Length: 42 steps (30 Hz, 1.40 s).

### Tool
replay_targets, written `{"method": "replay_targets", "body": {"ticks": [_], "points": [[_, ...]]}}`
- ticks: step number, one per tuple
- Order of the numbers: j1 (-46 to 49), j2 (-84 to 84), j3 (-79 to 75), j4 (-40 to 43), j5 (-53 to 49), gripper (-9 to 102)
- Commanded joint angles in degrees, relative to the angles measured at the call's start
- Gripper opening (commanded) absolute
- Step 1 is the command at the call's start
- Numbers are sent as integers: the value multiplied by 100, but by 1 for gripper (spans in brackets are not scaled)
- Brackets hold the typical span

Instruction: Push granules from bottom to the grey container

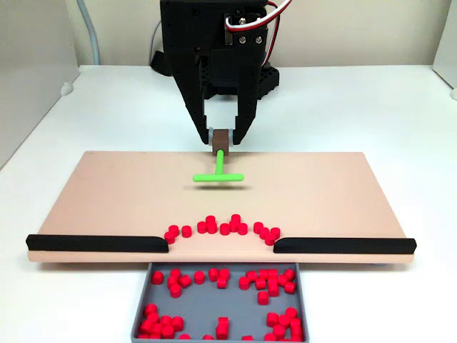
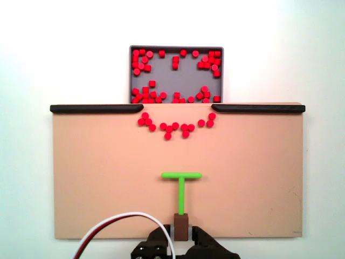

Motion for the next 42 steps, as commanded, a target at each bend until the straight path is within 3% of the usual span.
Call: {"method": "replay_targets", "body": {"ticks": [1, 42], "points": [[-44, -44, -299, -35, -70, 0], [-105, -1257, -861, -861, -18, 0]]}}
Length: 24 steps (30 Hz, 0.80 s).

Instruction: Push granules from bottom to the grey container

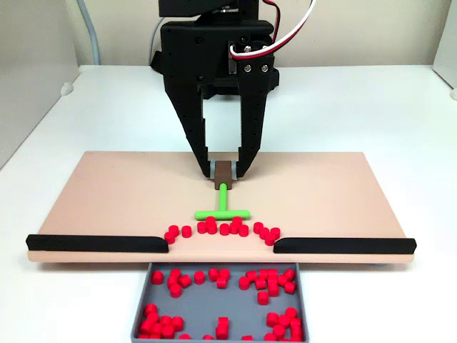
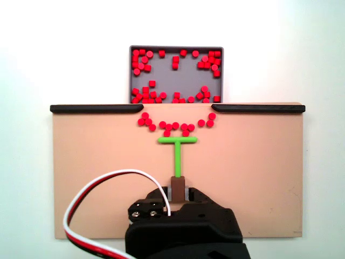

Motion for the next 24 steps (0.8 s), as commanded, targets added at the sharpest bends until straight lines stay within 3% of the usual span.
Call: {"method": "replay_targets", "body": {"ticks": [1, 24], "points": [[-26, -167, -237, -26, 26, 0], [9, -1969, -2417, 44, 158, 0]]}}
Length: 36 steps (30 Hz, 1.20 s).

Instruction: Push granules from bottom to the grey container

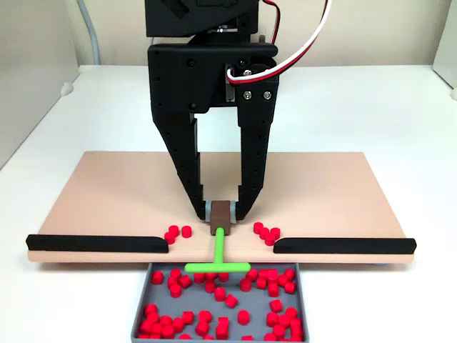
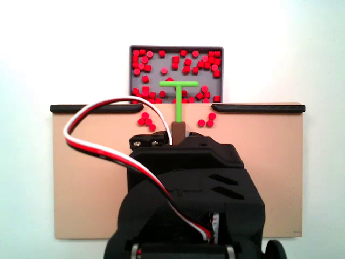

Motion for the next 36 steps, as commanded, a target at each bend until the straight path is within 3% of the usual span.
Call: {"method": "replay_targets", "body": {"ticks": [1, 17, 23, 28, 36], "points": [[0, -88, -211, 44, 44, 0], [-114, 817, -527, 492, 105, 0], [-167, 1301, -492, 1248, 176, 0], [-158, 2057, 79, 1837, 141, 0], [-88, 3938, 1907, 1890, -149, 0]]}}
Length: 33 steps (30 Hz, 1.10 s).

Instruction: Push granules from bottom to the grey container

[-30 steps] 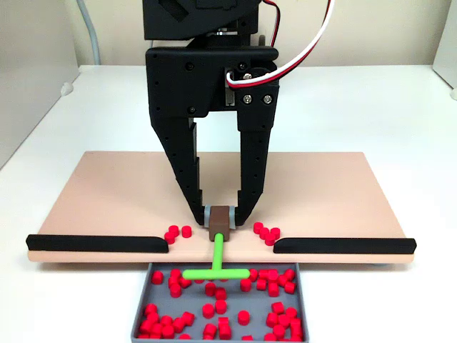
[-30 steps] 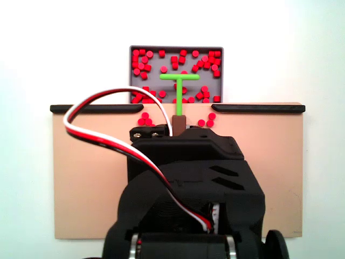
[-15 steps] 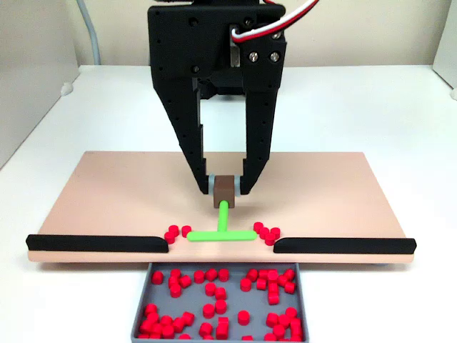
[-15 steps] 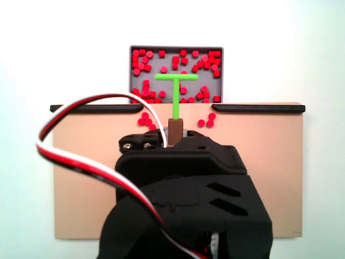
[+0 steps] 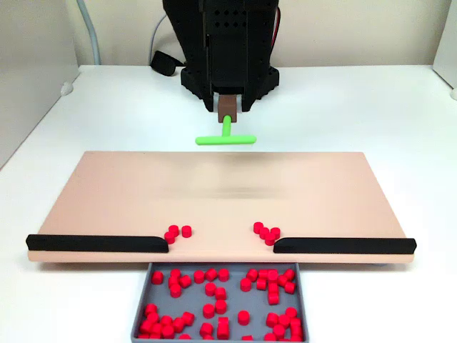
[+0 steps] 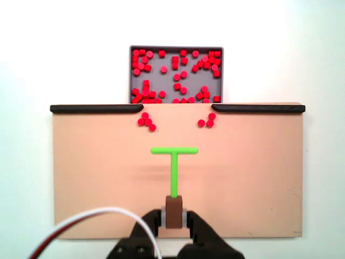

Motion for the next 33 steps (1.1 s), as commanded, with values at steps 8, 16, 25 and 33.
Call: {"method": "replay_targets", "body": {"ticks": [8, 16, 25, 33], "points": [[105, 1714, 1415, 9, -105, 0], [88, 2030, 1767, 9, -105, 0], [167, 2215, 2039, 9, -141, 0], [176, 2171, 2039, 0, -105, 0]]}}
